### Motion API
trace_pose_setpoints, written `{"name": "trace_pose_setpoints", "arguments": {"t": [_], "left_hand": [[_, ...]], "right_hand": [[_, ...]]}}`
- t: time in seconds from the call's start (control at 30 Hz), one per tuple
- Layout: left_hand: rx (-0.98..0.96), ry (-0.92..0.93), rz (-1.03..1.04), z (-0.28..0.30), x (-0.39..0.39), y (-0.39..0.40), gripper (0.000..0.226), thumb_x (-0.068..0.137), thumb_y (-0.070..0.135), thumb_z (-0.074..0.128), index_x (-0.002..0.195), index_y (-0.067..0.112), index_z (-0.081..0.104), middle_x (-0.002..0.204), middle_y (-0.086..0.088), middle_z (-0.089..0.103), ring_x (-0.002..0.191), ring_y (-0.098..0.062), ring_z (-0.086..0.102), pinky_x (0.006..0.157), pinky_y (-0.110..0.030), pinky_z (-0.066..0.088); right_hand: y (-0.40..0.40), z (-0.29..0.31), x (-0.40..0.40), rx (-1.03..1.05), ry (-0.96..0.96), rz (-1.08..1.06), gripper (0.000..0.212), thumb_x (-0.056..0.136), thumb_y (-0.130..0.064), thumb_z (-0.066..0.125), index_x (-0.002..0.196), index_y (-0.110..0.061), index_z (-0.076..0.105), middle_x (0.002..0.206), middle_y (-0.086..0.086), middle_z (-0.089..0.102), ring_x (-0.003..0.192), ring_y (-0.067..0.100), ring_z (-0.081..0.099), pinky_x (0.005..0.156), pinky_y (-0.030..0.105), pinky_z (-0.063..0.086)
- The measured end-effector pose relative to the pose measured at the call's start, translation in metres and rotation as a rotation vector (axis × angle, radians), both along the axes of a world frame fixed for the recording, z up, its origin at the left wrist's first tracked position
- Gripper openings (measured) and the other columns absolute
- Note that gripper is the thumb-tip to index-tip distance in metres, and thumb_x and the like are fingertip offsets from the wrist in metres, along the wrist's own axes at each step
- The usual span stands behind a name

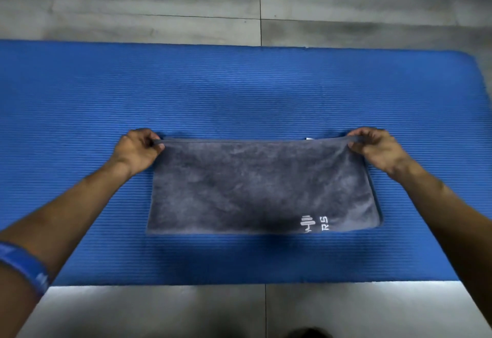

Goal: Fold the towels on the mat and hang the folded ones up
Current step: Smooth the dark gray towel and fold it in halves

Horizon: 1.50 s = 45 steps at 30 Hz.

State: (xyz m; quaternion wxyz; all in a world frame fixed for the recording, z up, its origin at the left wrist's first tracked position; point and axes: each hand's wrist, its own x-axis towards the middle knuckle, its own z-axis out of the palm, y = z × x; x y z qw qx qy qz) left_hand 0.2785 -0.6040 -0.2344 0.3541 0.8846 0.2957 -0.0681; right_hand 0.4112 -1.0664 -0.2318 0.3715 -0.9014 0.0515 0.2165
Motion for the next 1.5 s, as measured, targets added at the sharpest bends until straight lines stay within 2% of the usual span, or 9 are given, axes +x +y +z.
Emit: {"name": "trace_pose_setpoints", "arguments": {"t": [0.17, 0.33, 0.5, 0.6, 0.8, 1.13, 1.23, 1.4, 1.5], "left_hand": [[-0.052, -0.127, 0.255, 0.008, -0.044, -0.033, 0.028, 0.086, 0.019, 0.07, 0.104, 0.019, 0.049, 0.09, 0.0, 0.06, 0.069, 0.006, 0.059, 0.067, -0.004, 0.04], [-0.061, 0.098, 0.111, -0.016, -0.105, -0.05, 0.067, 0.071, 0.022, 0.085, 0.127, 0.011, 0.051, 0.116, -0.007, 0.059, 0.108, -0.024, 0.057, 0.098, -0.037, 0.044], [-0.461, 0.071, 0.522, -0.008, -0.099, -0.054, 0.048, 0.067, -0.006, 0.08, 0.109, 0.0, 0.057, 0.107, -0.023, 0.068, 0.08, -0.026, 0.064, 0.072, -0.034, 0.053], [-0.573, 0.044, 0.481, 0.022, -0.087, -0.076, 0.056, 0.072, -0.011, 0.072, 0.12, 0.011, 0.054, 0.097, -0.011, 0.069, 0.074, -0.019, 0.064, 0.062, -0.028, 0.051], [-0.502, -0.155, 0.018, 0.099, -0.079, -0.165, 0.059, 0.077, -0.005, 0.067, 0.12, 0.033, 0.052, 0.082, 0.001, 0.067, 0.074, -0.014, 0.067, 0.062, -0.03, 0.056], [-0.357, -0.236, -0.156, 0.09, -0.089, -0.182, 0.042, 0.081, 0.014, 0.074, 0.115, 0.033, 0.056, 0.094, 0.008, 0.062, 0.085, -0.007, 0.059, 0.07, -0.01, 0.045], [-0.299, -0.215, -0.153, 0.077, -0.094, -0.173, 0.039, 0.081, 0.015, 0.074, 0.112, 0.032, 0.059, 0.093, 0.007, 0.063, 0.082, -0.007, 0.061, 0.069, -0.011, 0.046], [-0.264, -0.204, -0.14, 0.063, -0.102, -0.168, 0.038, 0.081, 0.015, 0.074, 0.111, 0.033, 0.058, 0.095, 0.009, 0.062, 0.082, -0.003, 0.06, 0.069, -0.009, 0.045], [-0.267, -0.21, -0.125, 0.053, -0.105, -0.167, 0.038, 0.08, 0.013, 0.074, 0.107, 0.035, 0.059, 0.097, 0.008, 0.062, 0.084, -0.002, 0.06, 0.071, -0.008, 0.045]], "right_hand": [[0.013, 0.004, -0.062, -0.285, -0.584, 0.056, 0.036, 0.079, -0.025, 0.05, 0.112, -0.012, 0.053, 0.108, 0.013, 0.059, 0.097, 0.036, 0.053, 0.087, 0.048, 0.043], [0.023, -0.022, -0.113, -0.644, -0.454, 0.347, 0.054, 0.085, -0.037, 0.038, 0.132, -0.014, 0.052, 0.128, 0.012, 0.056, 0.103, 0.039, 0.051, 0.085, 0.049, 0.044], [0.07, -0.007, -0.128, -0.652, -0.402, 0.256, 0.058, 0.075, -0.025, 0.062, 0.131, -0.011, 0.055, 0.135, 0.017, 0.055, 0.113, 0.044, 0.053, 0.094, 0.06, 0.041], [0.122, 0.009, -0.15, -0.218, -0.378, 0.279, 0.039, 0.083, -0.031, 0.05, 0.118, -0.02, 0.062, 0.112, 0.004, 0.069, 0.095, 0.029, 0.065, 0.084, 0.044, 0.052], [0.197, 0.06, -0.151, 0.771, 0.428, -0.121, 0.04, 0.085, -0.045, 0.069, 0.123, -0.037, 0.058, 0.105, -0.013, 0.071, 0.099, 0.007, 0.068, 0.091, 0.033, 0.054], [0.053, 0.055, -0.085, 0.589, 0.106, -0.365, 0.044, 0.087, 0.011, 0.045, 0.105, -0.023, 0.067, 0.099, -0.004, 0.073, 0.097, 0.02, 0.066, 0.087, 0.034, 0.055], [0.009, 0.052, -0.064, 0.397, 0.093, -0.371, 0.037, 0.09, 0.005, 0.045, 0.101, -0.025, 0.065, 0.089, -0.002, 0.073, 0.084, 0.021, 0.066, 0.07, 0.031, 0.057], [-0.003, 0.049, -0.078, -0.456, -0.273, -0.067, 0.048, 0.089, -0.028, 0.055, 0.133, -0.012, 0.048, 0.122, 0.018, 0.06, 0.109, 0.042, 0.055, 0.091, 0.052, 0.046], [0.036, 0.046, -0.134, -0.346, -0.496, 0.284, 0.049, 0.086, -0.036, 0.053, 0.128, -0.011, 0.055, 0.118, 0.013, 0.063, 0.101, 0.036, 0.06, 0.088, 0.045, 0.05]]}}
